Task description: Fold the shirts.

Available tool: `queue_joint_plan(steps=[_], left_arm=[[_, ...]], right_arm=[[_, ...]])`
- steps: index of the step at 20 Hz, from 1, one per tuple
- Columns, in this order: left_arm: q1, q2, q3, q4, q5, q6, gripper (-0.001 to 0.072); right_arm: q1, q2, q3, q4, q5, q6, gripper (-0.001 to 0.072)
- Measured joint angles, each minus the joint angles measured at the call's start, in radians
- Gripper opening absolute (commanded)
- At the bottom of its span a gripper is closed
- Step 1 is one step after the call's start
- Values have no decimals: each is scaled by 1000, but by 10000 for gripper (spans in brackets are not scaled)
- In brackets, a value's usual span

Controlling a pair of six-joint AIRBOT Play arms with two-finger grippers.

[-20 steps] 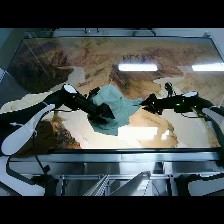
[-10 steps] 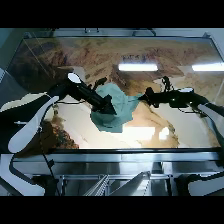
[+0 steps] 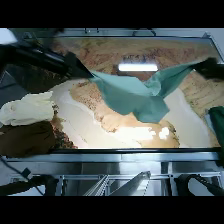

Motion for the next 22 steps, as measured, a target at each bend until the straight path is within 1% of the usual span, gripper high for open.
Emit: queue_joint_plan(steps=[3, 6, 10, 13, 15, 16, 20, 22], left_arm=[[101, 141, 40, 0, -2, -4, 22], [204, 263, -4, 1, -23, -2, 21], [342, 385, -172, 5, -51, 9, 22], [437, 457, -293, -10, -49, 41, 22], [485, 491, -327, -90, -35, 75, 22], [506, 502, -330, -161, -34, 97, 22], [579, 524, -259, -518, -60, 182, 22], [620, 528, -192, -643, -70, 200, 21]], right_arm=[[-65, 203, 19, -8, -8, -11, 21], [-90, 332, 26, -12, -14, -14, 21], [-100, 398, 29, -98, 21, 23, 21], [-103, 420, 34, -112, 14, 35, 21], [-103, 436, 51, -79, -19, 2, 21], [-103, 443, 68, -53, -35, -20, 21], [-103, 467, 184, 22, -95, -83, 21], [-104, 477, 243, 35, -128, -94, 22]])
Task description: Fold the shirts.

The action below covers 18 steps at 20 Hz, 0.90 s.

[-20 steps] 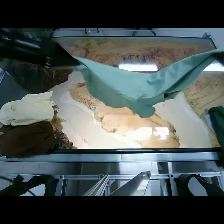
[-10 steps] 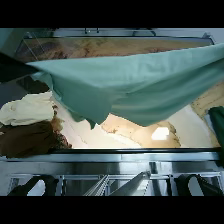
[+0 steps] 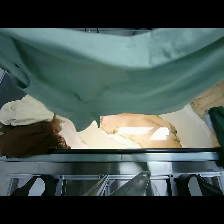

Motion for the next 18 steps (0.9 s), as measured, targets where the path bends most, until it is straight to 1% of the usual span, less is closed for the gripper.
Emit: queue_joint_plan(steps=[3, 6, 8, 10, 12, 15, 16, 17, 18], left_arm=[[66, 2, 107, -101, -7, 4, 21], [135, 3, 204, -124, -8, 3, 24], [168, 2, 240, -51, 1, -20, 24], [151, -23, 235, 64, 11, -55, 24], [75, -76, 188, 166, 11, -76, 24], [-109, -220, 87, 333, 26, -82, 29], [-167, -283, 56, 383, 47, -74, 73], [-220, -354, 31, 424, 74, -65, 265], [-268, -439, 18, 454, 104, -56, 295]], right_arm=[[-1, 24, 58, 3, -61, -11, 22], [-1, 48, 79, -32, -102, -13, 22], [-1, 35, 85, -54, -97, 3, 22], [-1, -21, 86, -69, -31, 39, 22], [1, -119, 70, -60, 72, 72, 22], [26, -301, -2, -38, 175, 96, 23], [39, -364, -31, -34, 193, 100, 23], [56, -436, -61, -31, 204, 98, 24], [72, -513, -86, -29, 201, 87, 105]])
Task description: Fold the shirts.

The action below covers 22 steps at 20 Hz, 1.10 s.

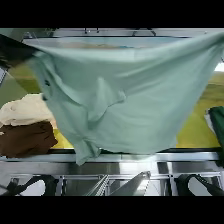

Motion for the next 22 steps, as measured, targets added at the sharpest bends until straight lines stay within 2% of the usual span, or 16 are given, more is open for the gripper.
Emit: queue_joint_plan(steps=[1, 2, 4, 5, 6, 7, 8, 9, 10, 14, 17, 22], left_arm=[[-34, -81, 2, 19, 23, 8, 295], [-60, -177, 24, 35, 39, 12, 295], [-78, -348, 105, 56, 48, -3, 295], [-76, -422, 155, 63, 38, -22, 295], [-67, -485, 201, 71, 12, -44, 294], [-54, -533, 240, 75, -12, -67, 294], [-40, -564, 265, 80, -39, -83, 294], [-26, -580, 275, 93, -63, -97, 293], [-15, -583, 270, 110, -84, -106, 293], [6, -466, 79, 320, -108, -130, 295], [13, -337, -154, 475, -63, -137, 296], [19, -213, -455, 581, 48, -141, 296]], right_arm=[[13, -70, -16, 4, -13, -8, 305], [22, -138, -27, 14, -37, -16, 469], [26, -253, -35, 30, -76, -29, 475], [21, -287, -35, 35, -81, -29, 470], [11, -309, -34, 39, -78, -32, 369], [-8, -321, -34, 39, -65, -34, 175], [-28, -324, -34, 38, -45, -36, 112], [-55, -322, -34, 31, -8, -36, 105], [-80, -317, -38, 14, 32, -37, 20], [-167, -215, -187, -94, 163, -27, 21], [-207, -51, -417, -123, 87, 14, 21], [-226, 162, -689, -106, -3, 36, 21]])
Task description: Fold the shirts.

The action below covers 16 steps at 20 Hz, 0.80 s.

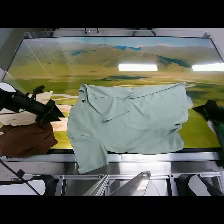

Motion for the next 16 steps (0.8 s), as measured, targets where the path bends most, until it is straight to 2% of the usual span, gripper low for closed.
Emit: queue_joint_plan(steps=[6, 10, 11, 12, 13, 16], left_arm=[[-10, 14, -169, 31, 127, -2, 296], [-72, -47, -192, 8, 122, -2, 277], [-92, -66, -187, 6, 119, 3, 273], [-113, -83, -177, 4, 113, 10, 126], [-130, -96, -164, 9, 112, 17, 26], [-169, -118, -104, 8, 118, 35, 26]], right_arm=[[-3, 113, -71, 16, 23, 7, 21], [-5, 136, -80, 22, 34, 15, 43], [-8, 138, -80, 23, 34, 20, 217], [-15, 140, -81, 24, 35, 27, 431], [-27, 141, -81, 25, 36, 41, 454], [-97, 142, -81, -2, 61, 82, 453]])
